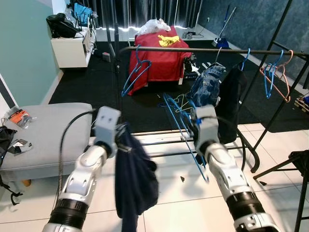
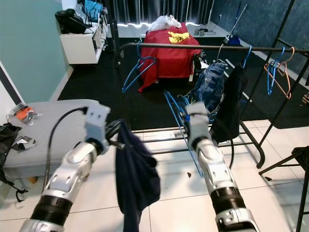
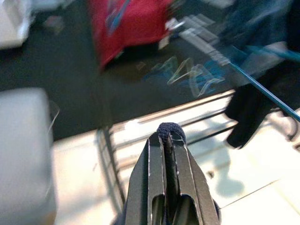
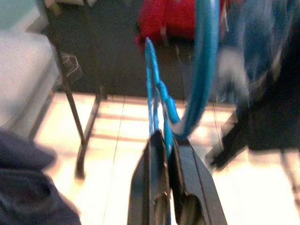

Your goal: Hang hanger

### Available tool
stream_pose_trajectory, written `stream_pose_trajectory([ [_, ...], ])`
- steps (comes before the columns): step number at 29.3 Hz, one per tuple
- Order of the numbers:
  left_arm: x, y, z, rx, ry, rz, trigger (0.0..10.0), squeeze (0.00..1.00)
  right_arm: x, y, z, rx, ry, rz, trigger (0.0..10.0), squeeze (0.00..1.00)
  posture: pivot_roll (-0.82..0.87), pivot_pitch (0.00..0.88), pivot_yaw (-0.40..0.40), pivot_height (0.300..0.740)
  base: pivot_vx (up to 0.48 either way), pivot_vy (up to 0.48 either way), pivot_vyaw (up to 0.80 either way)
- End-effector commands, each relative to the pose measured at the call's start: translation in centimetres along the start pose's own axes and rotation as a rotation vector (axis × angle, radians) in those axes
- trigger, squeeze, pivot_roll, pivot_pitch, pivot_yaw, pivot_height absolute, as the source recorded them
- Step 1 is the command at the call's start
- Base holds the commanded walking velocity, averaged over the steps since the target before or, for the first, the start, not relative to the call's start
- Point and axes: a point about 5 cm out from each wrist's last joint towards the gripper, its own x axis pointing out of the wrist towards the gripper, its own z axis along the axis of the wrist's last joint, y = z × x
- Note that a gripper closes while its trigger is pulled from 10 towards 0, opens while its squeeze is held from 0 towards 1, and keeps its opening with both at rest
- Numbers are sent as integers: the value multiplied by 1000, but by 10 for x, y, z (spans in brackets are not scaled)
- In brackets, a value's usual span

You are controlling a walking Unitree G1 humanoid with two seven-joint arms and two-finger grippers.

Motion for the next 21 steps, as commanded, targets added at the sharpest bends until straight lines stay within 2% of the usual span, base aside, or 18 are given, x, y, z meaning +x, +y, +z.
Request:
stream_pose_trajectory([
  [1, -3, 7, -6, -39, 35, 68, 10000, 0, 1, -2, -16, 35, 125, -26, 10000, 0, -32, 6, -7, 740, 0, 0, 0],
  [3, -5, 7, -8, -39, 40, 74, 10000, 0, 1, -5, -19, 12, 129, -45, 10000, 0, -33, 8, -9, 740, 0, 0, 0],
  [5, -6, 4, -8, -6, 48, 64, 10000, 0, 0, -9, -10, -2, 61, -62, 10000, 0, -34, 9, -12, 740, 0, 0, 0],
  [11, -7, -5, -8, 33, 33, 31, 10000, 0, -1, -16, 1, 1, 18, -106, 10000, 0, -31, 2, -18, 740, 0, 0, 0],
  [12, -8, -12, -7, 58, 8, -1, 10000, 0, -2, -20, 9, 7, -14, -132, 10000, 0, -28, 0, -21, 740, 0, 0, 0],
  [15, -9, -17, -6, 78, -6, -20, 10000, 0, -2, -23, 18, 11, -50, -145, 10000, 0, -26, 0, -21, 740, 0, 0, 0],
  [16, -10, -20, -5, 75, -24, -29, 10000, 0, -2, -24, 32, -5, -121, -142, 10000, 0, -27, 0, -19, 740, 0, 0, 0],
  [18, -11, -23, -3, 55, -43, -35, 10000, 0, -3, -25, 47, -18, -197, -128, 10000, 0, -27, 0, -20, 740, 0, 0, 0],
  [21, -11, -26, -2, 49, -50, -50, 10000, 0, -3, -24, 51, -25, -218, -123, 10000, 0, -27, 0, -20, 740, 0, 0, 0],
])
